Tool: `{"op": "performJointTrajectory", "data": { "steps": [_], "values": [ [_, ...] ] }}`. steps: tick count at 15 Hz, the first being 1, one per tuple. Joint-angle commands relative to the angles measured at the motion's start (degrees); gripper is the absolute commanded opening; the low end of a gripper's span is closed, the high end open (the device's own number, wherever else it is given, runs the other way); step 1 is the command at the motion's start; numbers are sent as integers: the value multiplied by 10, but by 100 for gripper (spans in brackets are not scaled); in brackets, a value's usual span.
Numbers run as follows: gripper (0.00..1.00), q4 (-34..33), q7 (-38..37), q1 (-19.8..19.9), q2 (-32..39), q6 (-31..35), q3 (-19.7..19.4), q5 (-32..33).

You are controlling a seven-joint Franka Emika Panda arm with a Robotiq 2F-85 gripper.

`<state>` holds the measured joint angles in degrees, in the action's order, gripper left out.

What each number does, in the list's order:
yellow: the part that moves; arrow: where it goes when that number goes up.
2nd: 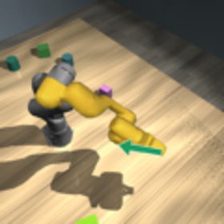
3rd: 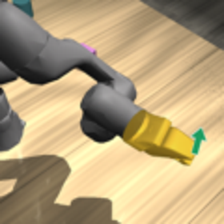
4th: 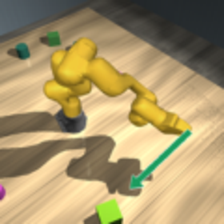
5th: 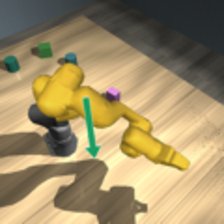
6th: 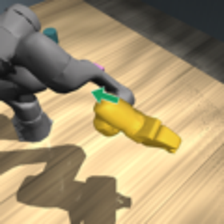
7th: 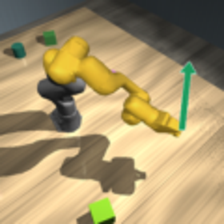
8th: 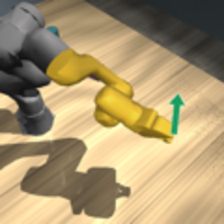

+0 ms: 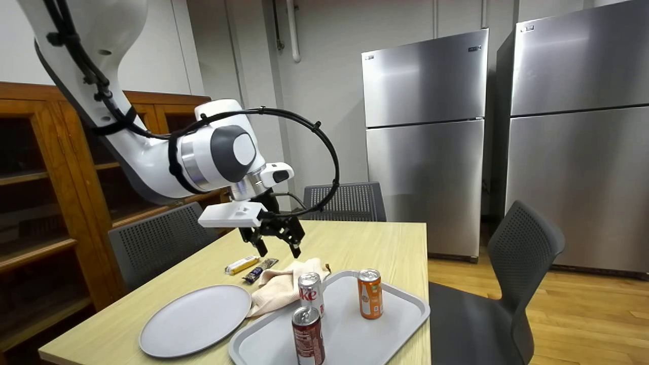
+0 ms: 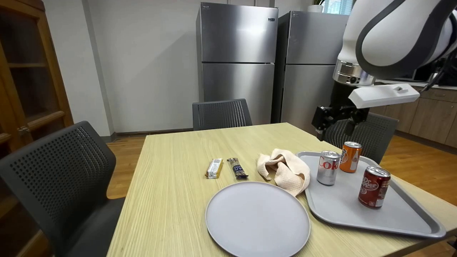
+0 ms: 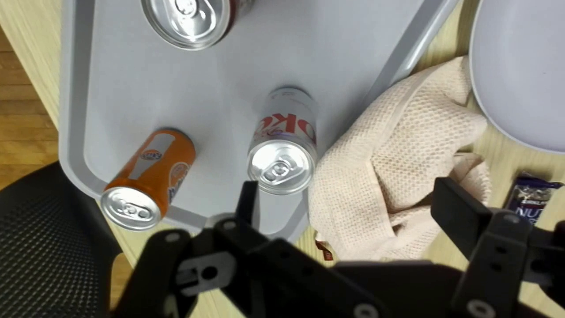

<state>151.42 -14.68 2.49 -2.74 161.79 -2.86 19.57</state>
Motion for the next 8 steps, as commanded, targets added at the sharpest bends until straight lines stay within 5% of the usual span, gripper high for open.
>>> {"op": "performJointTrajectory", "data": {
  "steps": [1,8],
  "values": [
    [100,-22,-8,-14,3,-19,29,-2],
    [100,-11,2,-11,1,-3,28,-4]
  ]
}}
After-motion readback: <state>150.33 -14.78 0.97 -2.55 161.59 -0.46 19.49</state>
